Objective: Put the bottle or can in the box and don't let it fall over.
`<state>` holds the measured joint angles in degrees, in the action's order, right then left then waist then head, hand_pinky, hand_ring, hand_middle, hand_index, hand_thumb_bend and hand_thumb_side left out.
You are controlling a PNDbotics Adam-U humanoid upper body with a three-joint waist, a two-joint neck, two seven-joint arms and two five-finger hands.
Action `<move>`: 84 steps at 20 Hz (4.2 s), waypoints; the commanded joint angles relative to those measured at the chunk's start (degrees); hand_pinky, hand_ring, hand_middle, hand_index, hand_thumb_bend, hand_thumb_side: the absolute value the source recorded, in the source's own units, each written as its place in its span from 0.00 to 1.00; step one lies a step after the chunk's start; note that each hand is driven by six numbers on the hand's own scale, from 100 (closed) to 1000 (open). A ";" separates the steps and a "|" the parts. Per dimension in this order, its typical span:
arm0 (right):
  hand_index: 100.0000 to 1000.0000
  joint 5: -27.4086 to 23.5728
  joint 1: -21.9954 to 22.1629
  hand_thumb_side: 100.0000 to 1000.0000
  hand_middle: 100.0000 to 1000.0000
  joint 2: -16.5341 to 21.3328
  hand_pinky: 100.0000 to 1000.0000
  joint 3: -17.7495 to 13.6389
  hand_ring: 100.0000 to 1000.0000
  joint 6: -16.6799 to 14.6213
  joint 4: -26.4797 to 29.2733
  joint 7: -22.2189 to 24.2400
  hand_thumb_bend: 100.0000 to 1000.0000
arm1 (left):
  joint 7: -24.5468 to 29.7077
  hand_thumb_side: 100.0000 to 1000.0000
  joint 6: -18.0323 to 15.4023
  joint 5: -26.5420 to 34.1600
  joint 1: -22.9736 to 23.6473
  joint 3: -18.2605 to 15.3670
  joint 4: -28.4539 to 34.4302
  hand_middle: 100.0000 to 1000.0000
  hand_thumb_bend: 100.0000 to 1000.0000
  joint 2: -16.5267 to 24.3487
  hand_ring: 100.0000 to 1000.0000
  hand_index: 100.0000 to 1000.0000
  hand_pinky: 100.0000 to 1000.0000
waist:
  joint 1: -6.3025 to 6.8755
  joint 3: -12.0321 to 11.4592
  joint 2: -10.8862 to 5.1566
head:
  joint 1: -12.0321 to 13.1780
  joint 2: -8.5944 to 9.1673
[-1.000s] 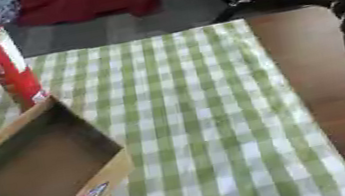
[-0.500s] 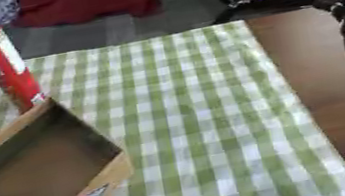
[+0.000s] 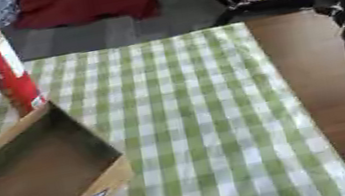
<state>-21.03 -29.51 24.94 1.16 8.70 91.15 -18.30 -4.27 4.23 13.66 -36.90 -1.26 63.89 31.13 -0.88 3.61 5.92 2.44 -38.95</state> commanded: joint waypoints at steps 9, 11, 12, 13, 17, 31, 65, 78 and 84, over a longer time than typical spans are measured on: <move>0.85 -0.20 -1.16 0.67 0.83 0.78 0.82 -0.09 0.85 0.00 1.14 -0.03 0.19 | 0.22 0.03 -0.71 -0.49 -3.57 0.16 -0.93 0.87 0.94 0.09 0.90 0.83 1.00 | -0.10 0.23 -0.01 | 0.40 1.26; 0.85 -0.22 -1.23 0.67 0.83 0.75 0.82 -0.10 0.85 0.01 1.15 -0.05 0.19 | 0.27 0.03 -0.88 -0.46 -4.16 0.17 -1.42 0.86 0.94 -0.03 0.90 0.83 1.00 | -0.17 0.29 0.20 | 0.46 1.44; 0.85 -0.23 -1.26 0.67 0.83 0.74 0.82 -0.11 0.85 0.02 1.16 -0.06 0.20 | 0.29 0.03 -0.95 -0.46 -4.43 0.17 -1.65 0.86 0.94 -0.06 0.90 0.83 1.00 | -0.20 0.31 0.30 | 0.49 1.55; 0.85 -0.24 -1.29 0.67 0.83 0.72 0.82 -0.10 0.85 0.03 1.17 -0.07 0.20 | 0.28 0.03 -0.99 -0.46 -4.70 0.15 -1.90 0.86 0.94 -0.09 0.90 0.83 1.00 | -0.24 0.34 0.41 | 0.53 1.67; 0.85 -0.29 -1.43 0.67 0.83 0.68 0.82 -0.09 0.85 0.05 1.22 -0.07 0.19 | 0.15 0.03 -1.05 -0.58 -5.61 0.05 -2.79 0.86 0.94 -0.20 0.90 0.83 1.00 | -0.34 0.41 0.76 | 0.62 2.06; 0.85 -0.33 -1.88 0.68 0.83 0.51 0.82 0.07 0.85 0.14 1.36 0.08 0.19 | -3.30 0.03 -1.02 -0.88 -7.16 -0.86 -4.47 0.86 0.95 -0.45 0.90 0.83 1.00 | -0.41 0.62 1.81 | 0.75 3.02; 0.85 -0.55 -3.04 0.69 0.83 0.41 0.82 0.02 0.85 0.40 1.22 0.30 0.19 | -6.02 0.05 -2.09 2.55 -11.34 -1.84 -7.45 0.86 0.96 -0.13 0.90 0.82 1.00 | -0.56 1.32 4.91 | 1.18 5.69; 0.85 -0.59 -3.77 0.69 0.83 0.28 0.83 -0.01 0.85 0.40 1.35 0.34 0.19 | -6.48 0.05 -3.51 1.76 -14.18 -2.17 -8.99 0.86 0.96 0.01 0.90 0.82 1.00 | -0.61 2.17 6.47 | 2.25 7.70; 0.85 -0.65 -4.15 0.69 0.83 0.12 0.83 0.01 0.85 0.41 1.42 0.39 0.19 | -6.69 0.05 -3.98 1.33 -15.44 -2.30 -10.05 0.84 0.96 0.14 0.89 0.81 1.00 | -0.78 2.41 6.90 | 2.82 8.61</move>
<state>-21.48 -32.73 24.35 1.50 9.06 91.29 -17.99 -10.90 0.62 15.21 -50.86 -3.08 53.33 29.70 -1.66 5.94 13.59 5.01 -31.28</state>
